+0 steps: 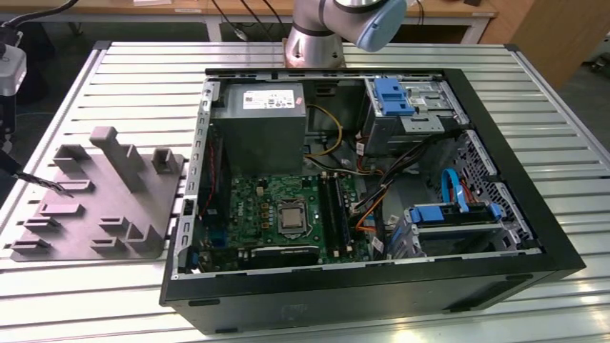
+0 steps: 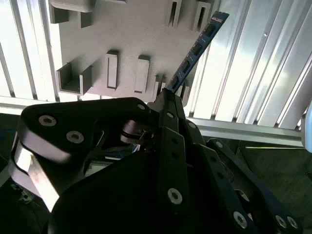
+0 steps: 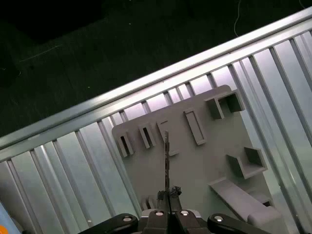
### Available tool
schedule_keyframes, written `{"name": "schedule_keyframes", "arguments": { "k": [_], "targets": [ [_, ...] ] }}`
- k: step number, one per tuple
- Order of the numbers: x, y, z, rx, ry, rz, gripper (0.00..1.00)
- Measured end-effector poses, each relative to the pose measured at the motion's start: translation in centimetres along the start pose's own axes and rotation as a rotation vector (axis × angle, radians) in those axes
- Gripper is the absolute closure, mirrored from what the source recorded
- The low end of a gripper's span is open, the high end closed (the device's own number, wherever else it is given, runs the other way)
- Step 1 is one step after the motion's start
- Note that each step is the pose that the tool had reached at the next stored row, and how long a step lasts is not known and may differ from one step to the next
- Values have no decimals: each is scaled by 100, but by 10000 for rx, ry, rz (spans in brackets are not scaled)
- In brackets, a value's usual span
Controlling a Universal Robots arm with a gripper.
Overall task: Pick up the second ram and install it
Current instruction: 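Pick up the second ram and move it above second insertion slot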
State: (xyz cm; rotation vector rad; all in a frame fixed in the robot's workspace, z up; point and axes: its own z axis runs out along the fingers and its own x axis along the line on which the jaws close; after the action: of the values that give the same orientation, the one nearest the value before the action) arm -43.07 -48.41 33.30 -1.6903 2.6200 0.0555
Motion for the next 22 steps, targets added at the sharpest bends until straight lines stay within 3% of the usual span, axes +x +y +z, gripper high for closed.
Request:
{"name": "schedule_keyframes", "arguments": {
  "k": [22],
  "targets": [
    [-3,2,-88,10,-4,269,89]
  ]
}}
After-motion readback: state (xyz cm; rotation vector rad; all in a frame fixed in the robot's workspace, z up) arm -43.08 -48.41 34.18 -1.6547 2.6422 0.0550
